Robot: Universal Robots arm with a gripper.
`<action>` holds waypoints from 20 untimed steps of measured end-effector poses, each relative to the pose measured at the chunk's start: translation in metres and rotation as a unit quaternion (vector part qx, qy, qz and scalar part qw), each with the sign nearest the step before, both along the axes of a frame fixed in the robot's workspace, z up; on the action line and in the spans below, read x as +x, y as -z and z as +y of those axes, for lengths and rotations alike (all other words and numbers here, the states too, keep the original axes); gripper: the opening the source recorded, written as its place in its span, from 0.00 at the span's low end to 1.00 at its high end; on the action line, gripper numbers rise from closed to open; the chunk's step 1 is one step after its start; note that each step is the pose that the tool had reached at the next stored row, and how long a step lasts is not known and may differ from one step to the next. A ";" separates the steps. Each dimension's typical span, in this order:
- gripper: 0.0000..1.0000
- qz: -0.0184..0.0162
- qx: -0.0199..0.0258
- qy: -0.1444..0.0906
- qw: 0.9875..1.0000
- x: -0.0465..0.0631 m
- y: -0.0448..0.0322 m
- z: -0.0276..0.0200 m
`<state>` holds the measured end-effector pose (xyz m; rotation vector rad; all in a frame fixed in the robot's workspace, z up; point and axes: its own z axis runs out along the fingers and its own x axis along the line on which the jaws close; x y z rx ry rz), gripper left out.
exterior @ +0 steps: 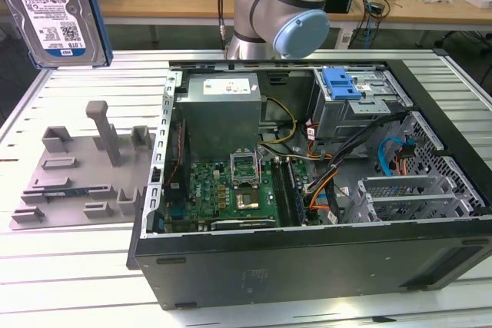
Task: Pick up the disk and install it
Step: 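Pick up the disk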
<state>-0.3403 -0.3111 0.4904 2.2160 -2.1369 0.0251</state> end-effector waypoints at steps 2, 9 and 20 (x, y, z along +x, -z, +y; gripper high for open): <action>0.37 0.000 0.000 0.000 1.000 0.000 0.0000 0.0000; 0.37 0.000 0.000 0.000 1.000 0.002 0.0001 -0.0014; 0.37 0.006 0.000 0.000 1.000 0.045 -0.0026 -0.0186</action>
